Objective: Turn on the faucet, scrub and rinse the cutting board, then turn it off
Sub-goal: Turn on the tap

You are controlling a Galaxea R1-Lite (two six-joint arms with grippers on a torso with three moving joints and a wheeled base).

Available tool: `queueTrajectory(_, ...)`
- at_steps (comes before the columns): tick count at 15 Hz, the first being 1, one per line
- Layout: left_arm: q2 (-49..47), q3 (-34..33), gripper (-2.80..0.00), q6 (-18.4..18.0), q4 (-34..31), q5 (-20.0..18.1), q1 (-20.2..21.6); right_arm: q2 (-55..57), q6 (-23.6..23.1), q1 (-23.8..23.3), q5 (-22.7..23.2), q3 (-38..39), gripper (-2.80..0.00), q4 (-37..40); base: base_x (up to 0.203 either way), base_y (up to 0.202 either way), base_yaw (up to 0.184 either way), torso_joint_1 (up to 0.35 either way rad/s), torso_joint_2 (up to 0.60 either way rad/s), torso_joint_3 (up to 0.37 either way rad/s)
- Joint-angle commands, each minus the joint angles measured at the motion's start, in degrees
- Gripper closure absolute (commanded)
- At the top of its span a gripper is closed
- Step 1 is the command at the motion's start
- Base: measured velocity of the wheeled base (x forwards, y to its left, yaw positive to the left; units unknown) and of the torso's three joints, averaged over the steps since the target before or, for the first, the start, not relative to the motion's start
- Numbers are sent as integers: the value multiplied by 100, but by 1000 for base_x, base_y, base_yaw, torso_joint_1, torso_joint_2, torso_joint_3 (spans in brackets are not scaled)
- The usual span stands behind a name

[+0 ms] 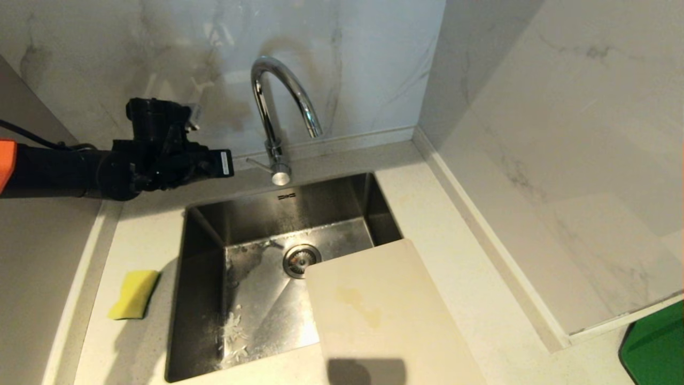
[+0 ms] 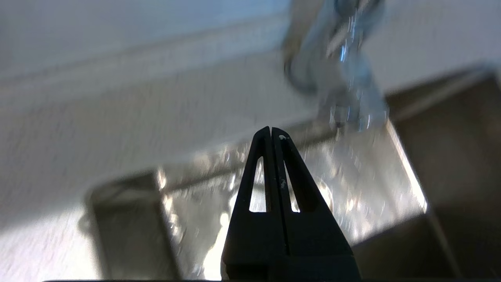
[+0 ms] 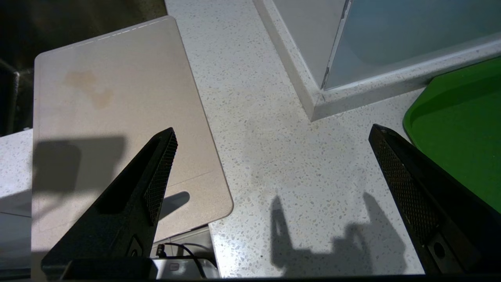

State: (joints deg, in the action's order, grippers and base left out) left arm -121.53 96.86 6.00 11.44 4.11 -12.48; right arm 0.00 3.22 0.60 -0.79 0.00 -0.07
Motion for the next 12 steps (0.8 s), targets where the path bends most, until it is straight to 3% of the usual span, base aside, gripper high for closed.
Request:
queueTrajectory(1, -434, 542, 0, 149, 24, 32, 0, -9, 3, 2, 0, 9, -280, -1, 0, 0, 0, 0, 0, 0)
queueTrajectory(3, -689, 956, 0, 373, 19, 26, 0, -9, 3, 2, 0, 9, -280, -1, 0, 0, 0, 0, 0, 0)
queueTrajectory(8, -1131, 1619, 0, 534, 12, 13, -68, -9, 3, 2, 0, 9, -280, -1, 0, 0, 0, 0, 0, 0)
queueTrajectory(12, -1215, 1634, 0, 771, 25, 11, -176, -9, 3, 2, 0, 9, -280, -1, 0, 0, 0, 0, 0, 0)
